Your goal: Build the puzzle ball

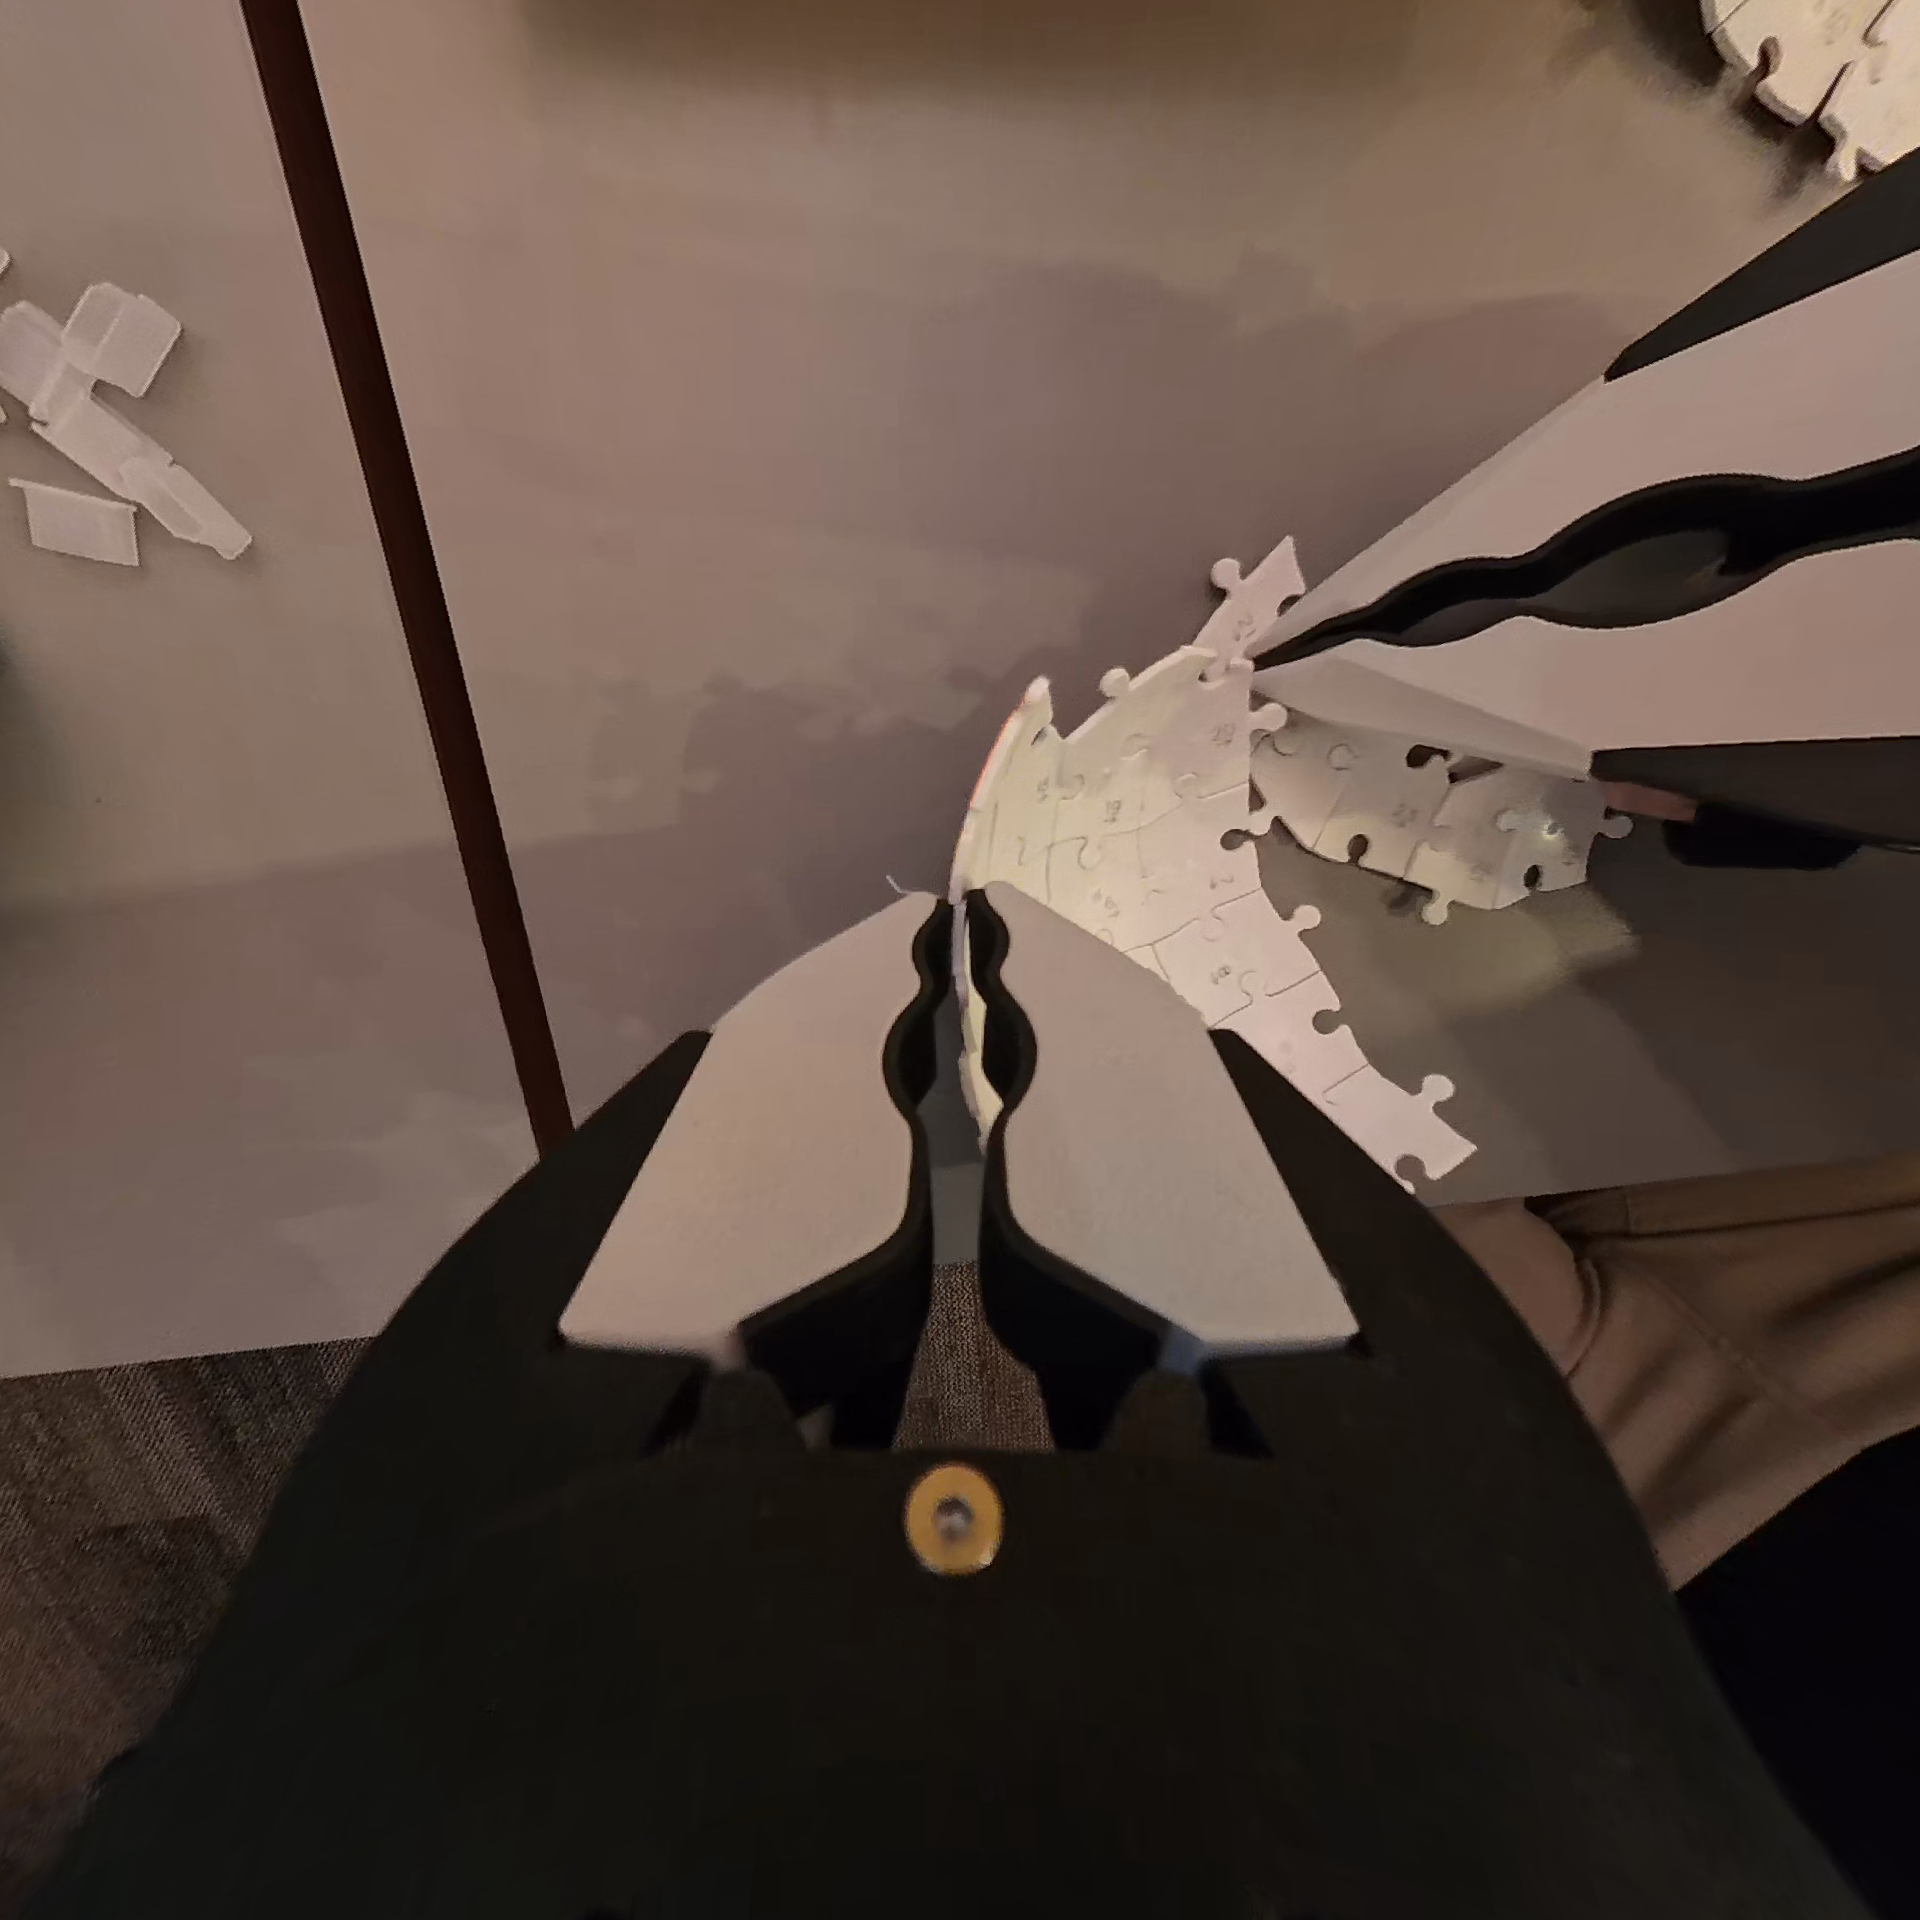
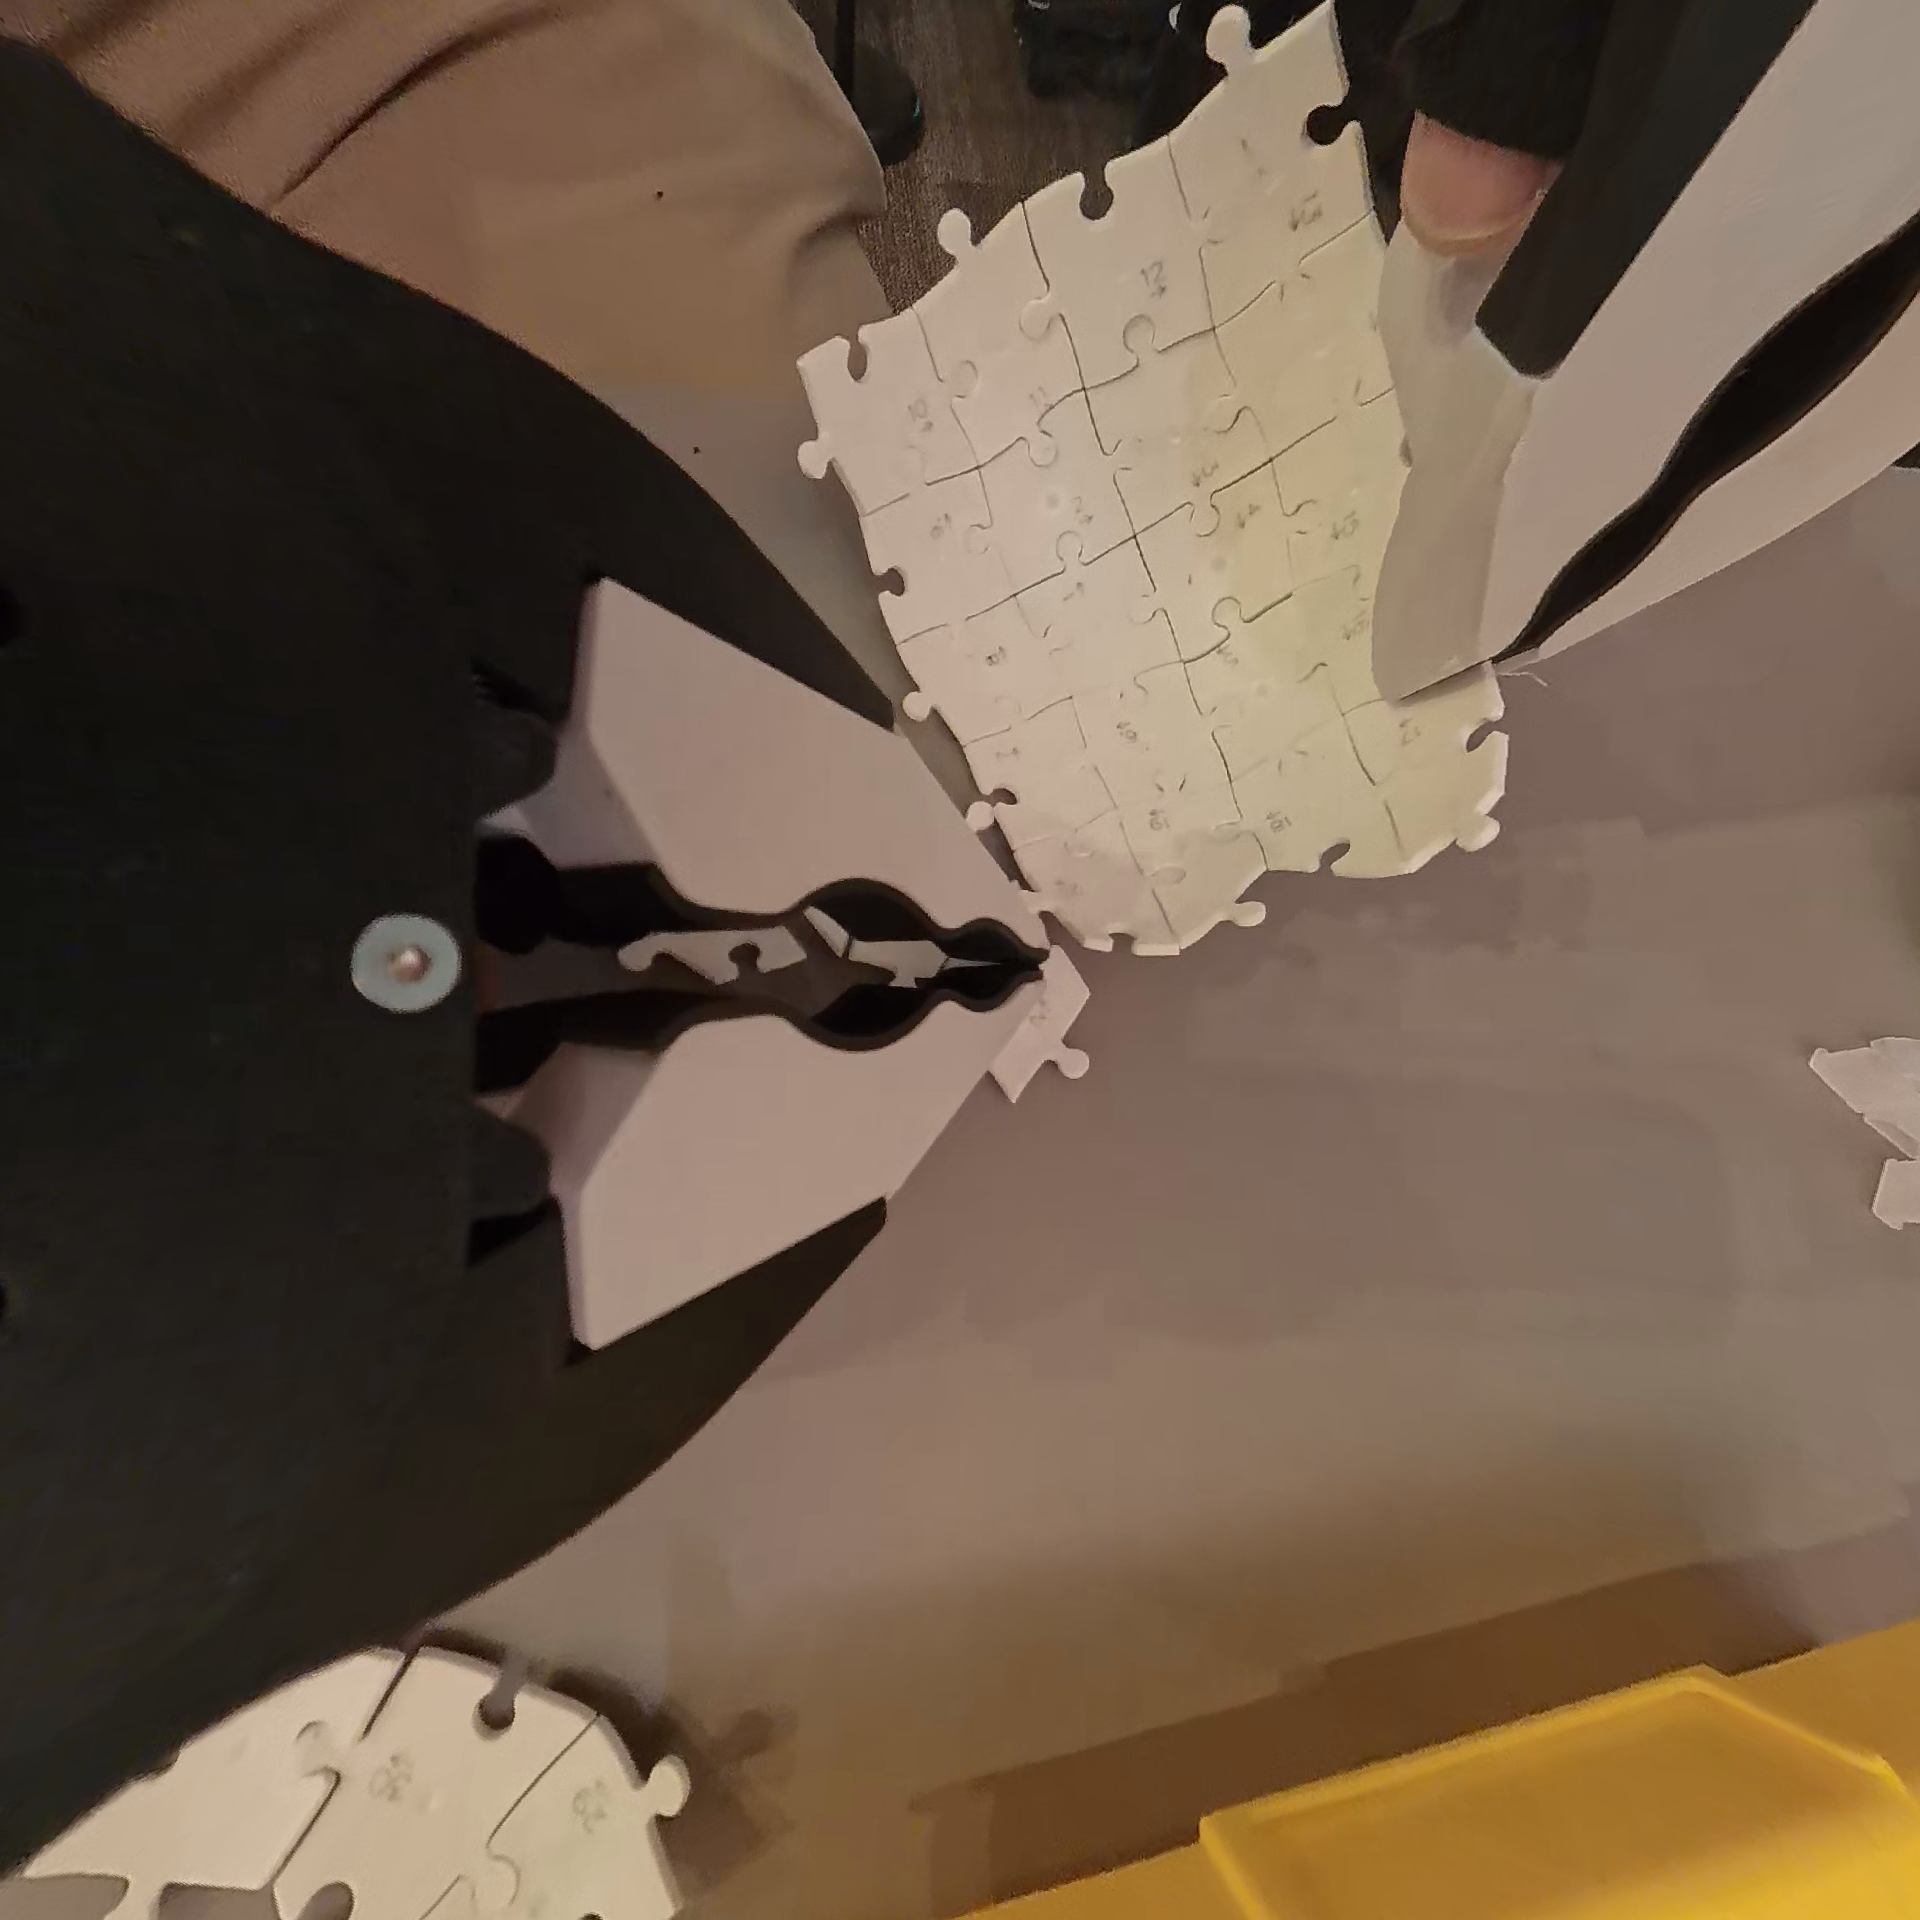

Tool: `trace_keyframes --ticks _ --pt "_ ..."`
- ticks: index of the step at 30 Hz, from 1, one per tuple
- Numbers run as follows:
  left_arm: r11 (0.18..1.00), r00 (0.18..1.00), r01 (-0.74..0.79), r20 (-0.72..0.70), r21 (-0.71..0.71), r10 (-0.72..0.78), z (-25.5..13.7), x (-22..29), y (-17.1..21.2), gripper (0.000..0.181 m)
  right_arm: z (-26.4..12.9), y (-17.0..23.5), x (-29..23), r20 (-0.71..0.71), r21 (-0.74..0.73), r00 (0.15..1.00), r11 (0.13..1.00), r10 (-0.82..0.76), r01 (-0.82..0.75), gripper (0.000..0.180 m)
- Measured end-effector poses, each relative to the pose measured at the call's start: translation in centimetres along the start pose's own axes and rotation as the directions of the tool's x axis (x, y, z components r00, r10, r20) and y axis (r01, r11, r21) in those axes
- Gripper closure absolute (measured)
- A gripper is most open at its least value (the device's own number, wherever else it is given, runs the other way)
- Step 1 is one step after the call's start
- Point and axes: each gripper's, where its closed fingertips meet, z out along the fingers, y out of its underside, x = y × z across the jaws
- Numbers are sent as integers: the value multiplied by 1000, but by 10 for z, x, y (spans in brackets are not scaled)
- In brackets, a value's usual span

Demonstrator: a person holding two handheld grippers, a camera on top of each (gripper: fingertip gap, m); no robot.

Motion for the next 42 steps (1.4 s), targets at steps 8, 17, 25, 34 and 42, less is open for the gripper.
trace_keyframes --ticks 8,17,25,34,42 --pt "1000 1000 20 11 -8 -20 2 -2 4 177 -13 -8 -3 9 37 996 996 -83 83 180" --pt "1000 1000 20 23 -9 -20 2 1 -2 177 -6 -6 -8 30 0 987 988 -155 155 180" --pt "1000 1000 30 6 7 -30 1 1 -3 177 -4 -6 -4 38 2 987 988 -154 154 180" --pt "999 999 41 -35 25 -40 -2 7 -4 167 -1 -7 -2 53 -4 985 987 -163 163 180" --pt "997 991 46 -129 60 -38 -9 16 -4 149 -1 -7 0 69 1 984 986 -165 165 180"
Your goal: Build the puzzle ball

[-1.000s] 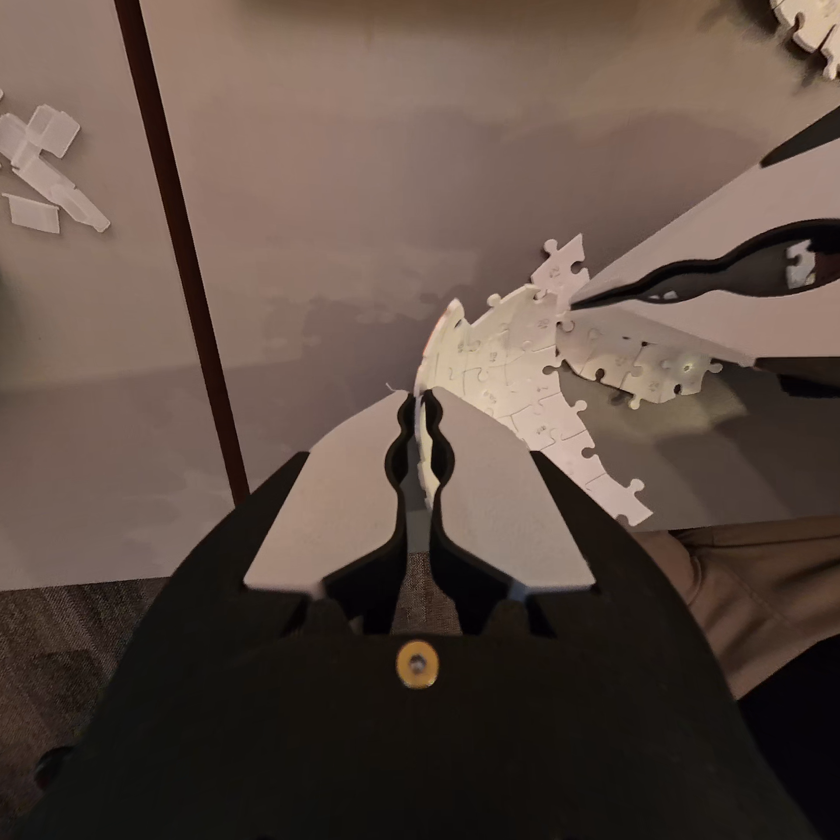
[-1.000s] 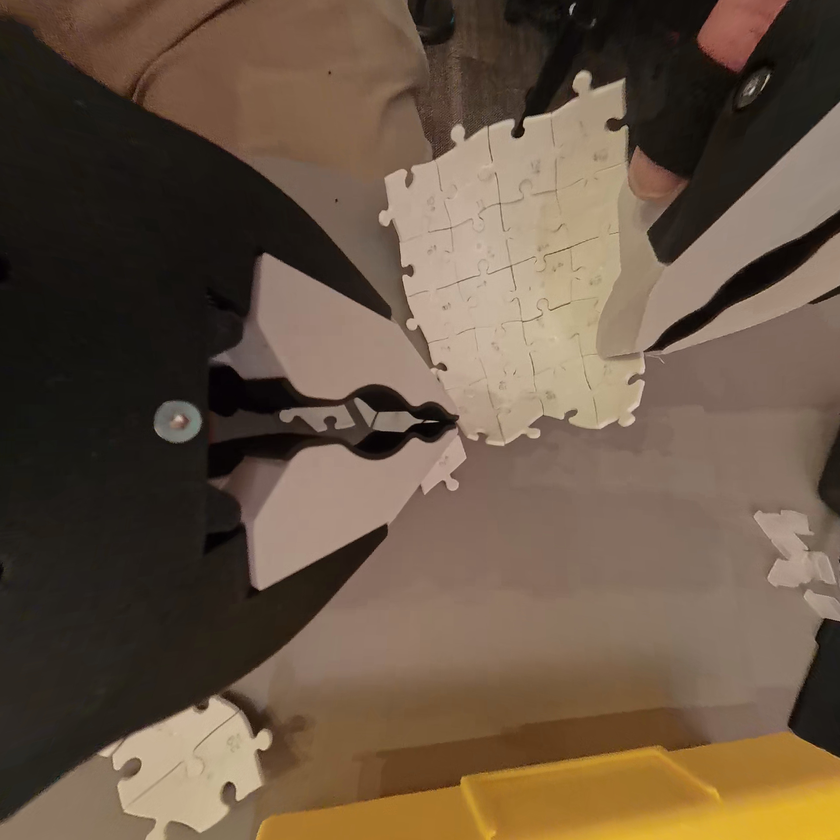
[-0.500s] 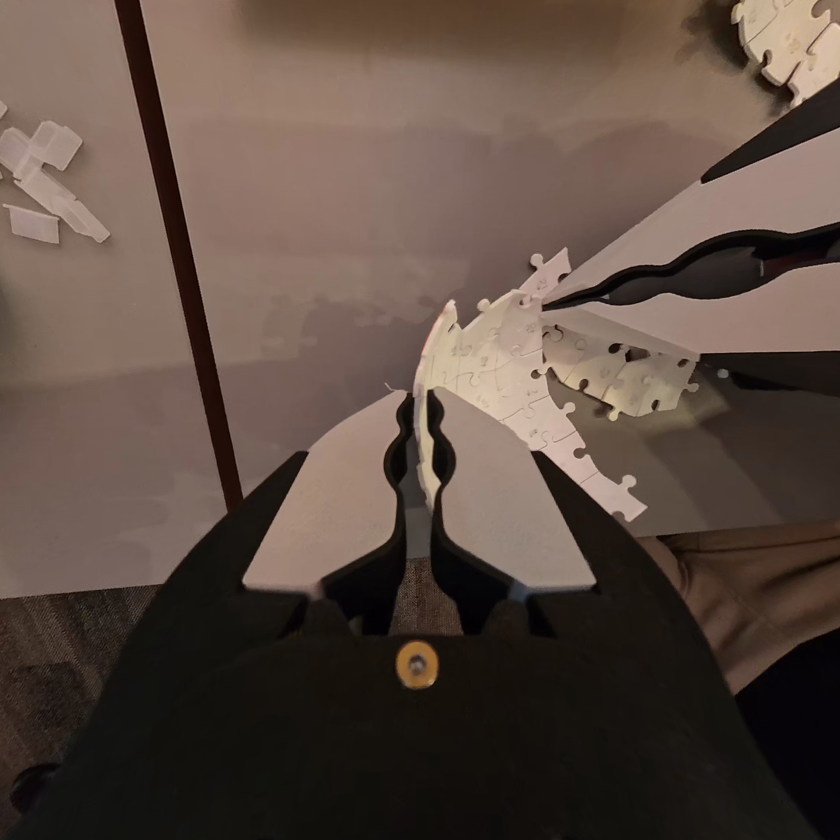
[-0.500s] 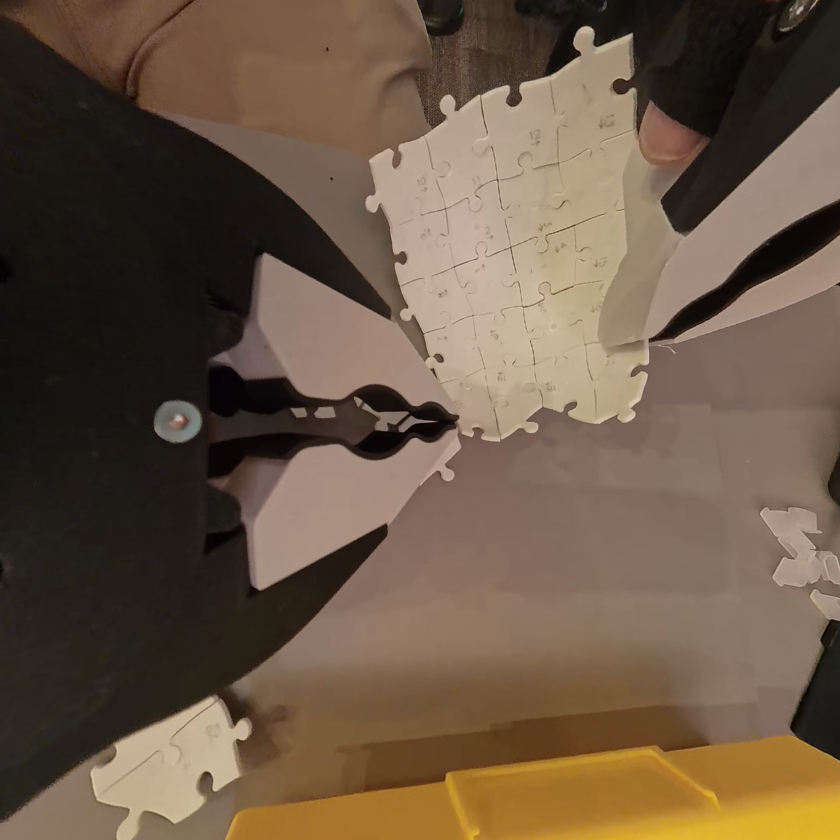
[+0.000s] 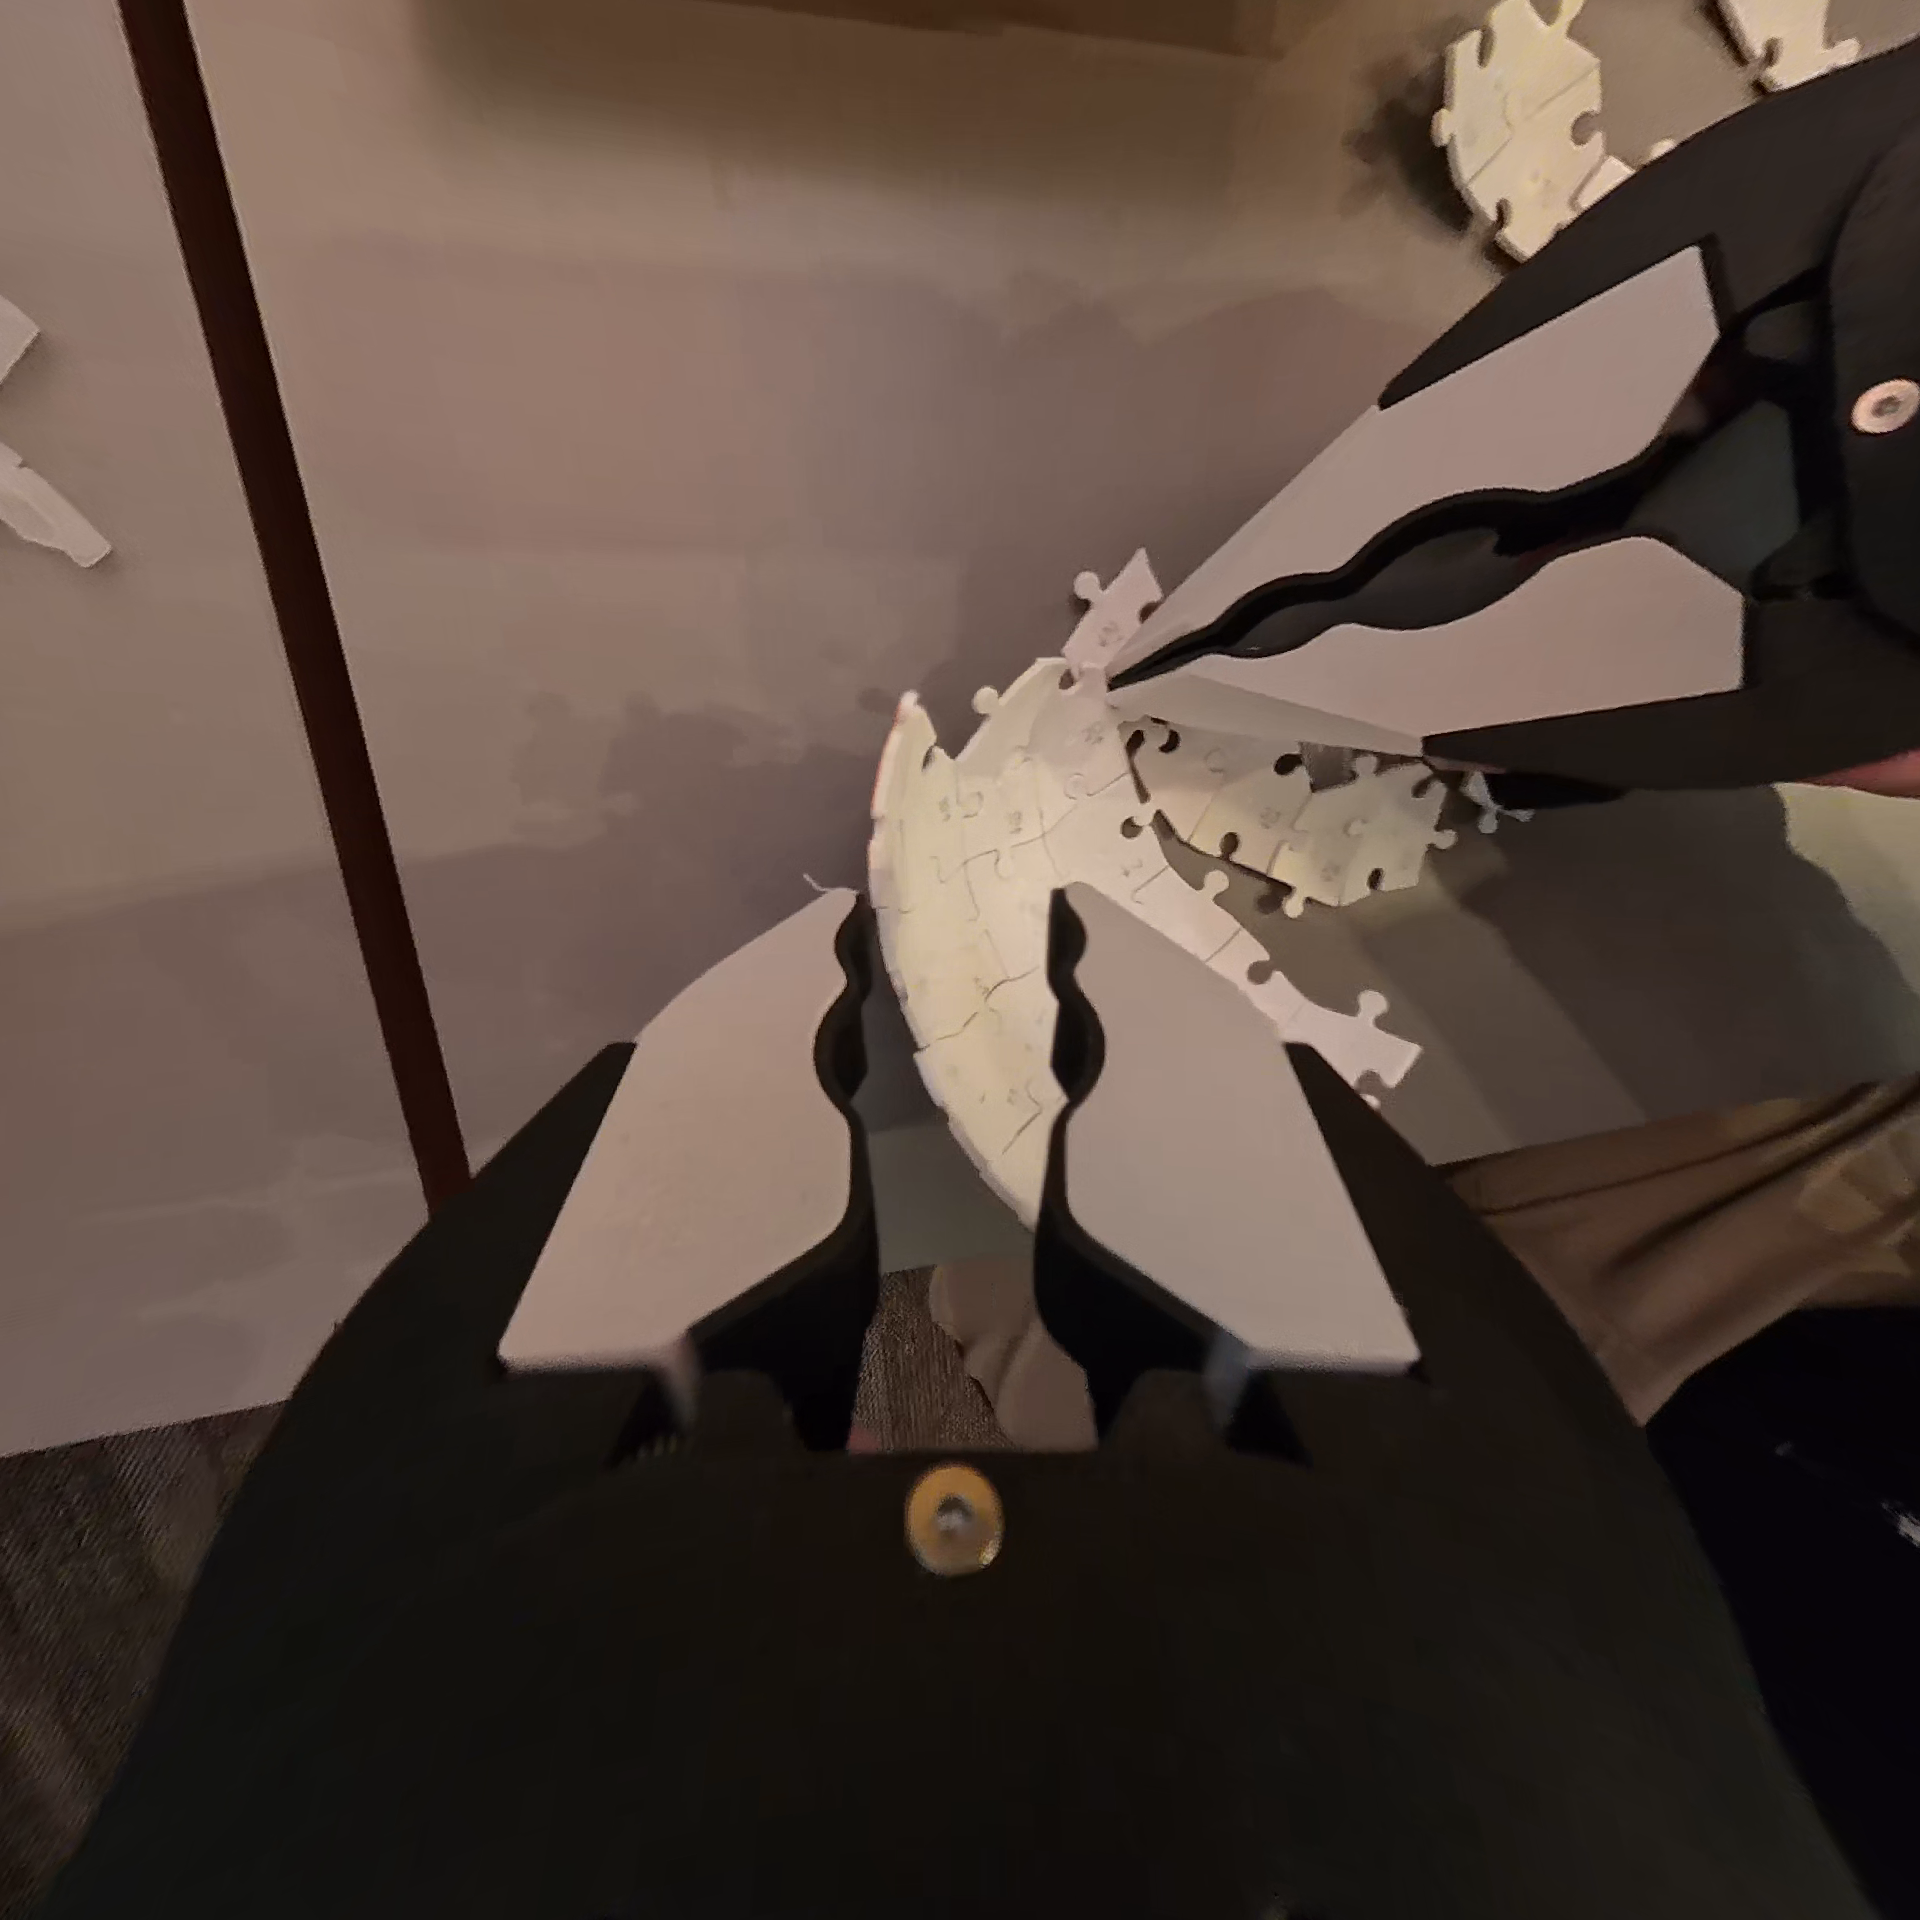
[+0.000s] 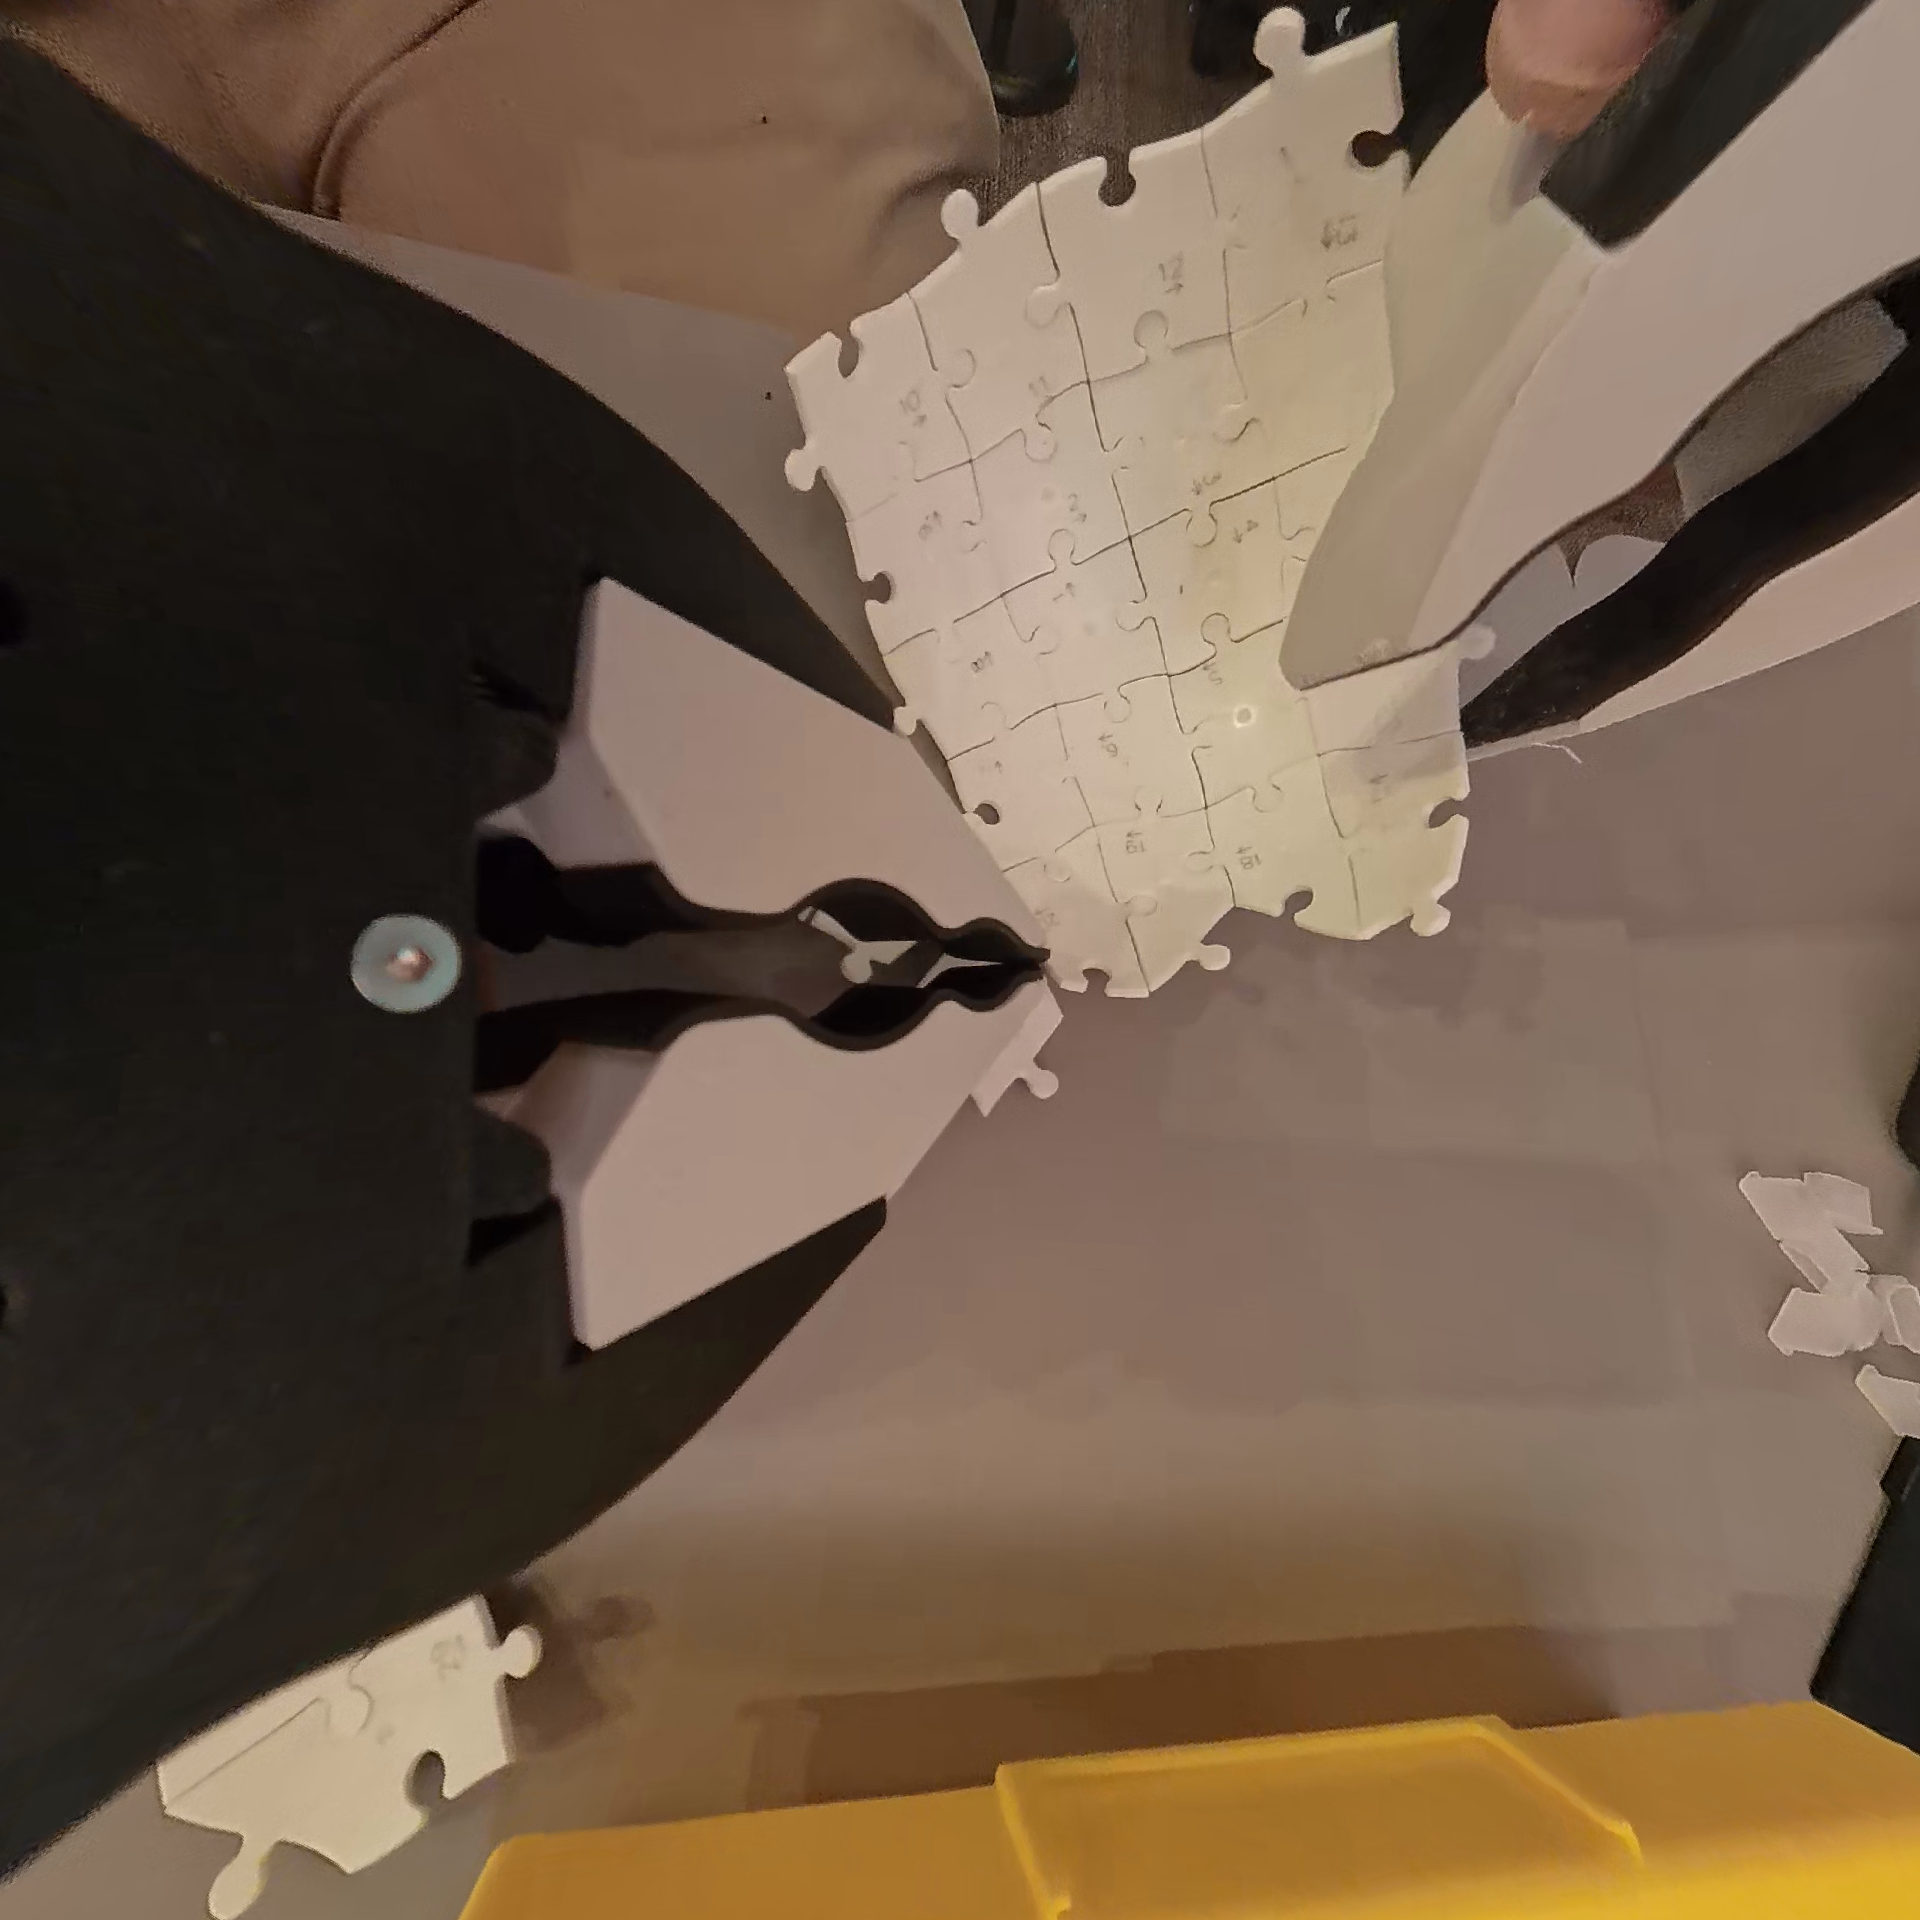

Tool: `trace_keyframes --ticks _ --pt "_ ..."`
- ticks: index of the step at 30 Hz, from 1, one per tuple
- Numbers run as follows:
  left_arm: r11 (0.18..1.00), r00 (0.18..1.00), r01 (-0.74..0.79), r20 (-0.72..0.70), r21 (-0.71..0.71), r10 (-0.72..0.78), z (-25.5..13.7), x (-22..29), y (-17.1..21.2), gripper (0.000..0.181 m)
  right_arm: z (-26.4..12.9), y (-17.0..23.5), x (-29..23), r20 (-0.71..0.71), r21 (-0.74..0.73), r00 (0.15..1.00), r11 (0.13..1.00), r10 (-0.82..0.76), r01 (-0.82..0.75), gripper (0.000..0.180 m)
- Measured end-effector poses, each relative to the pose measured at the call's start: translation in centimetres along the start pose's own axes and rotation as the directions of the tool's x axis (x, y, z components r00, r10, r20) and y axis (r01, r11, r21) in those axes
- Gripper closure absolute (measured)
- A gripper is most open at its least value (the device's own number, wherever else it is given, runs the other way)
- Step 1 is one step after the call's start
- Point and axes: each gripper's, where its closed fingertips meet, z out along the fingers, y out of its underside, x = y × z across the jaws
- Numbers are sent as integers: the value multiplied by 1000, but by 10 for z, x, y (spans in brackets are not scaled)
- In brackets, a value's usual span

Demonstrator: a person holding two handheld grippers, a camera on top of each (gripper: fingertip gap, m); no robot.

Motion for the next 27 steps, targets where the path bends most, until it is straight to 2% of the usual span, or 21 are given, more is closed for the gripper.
trace_keyframes --ticks 19,24,27 --pt "998 974 -46 -223 35 52 -10 25 15 140 -3 1 0 22 30 1000 999 -16 15 180" --pt "995 971 -57 -226 87 75 -21 15 3 133 -4 3 0 26 30 999 999 -23 22 180" --pt "982 966 -160 -190 96 176 -20 13 -9 127 -4 3 1 28 31 999 999 -21 20 180"
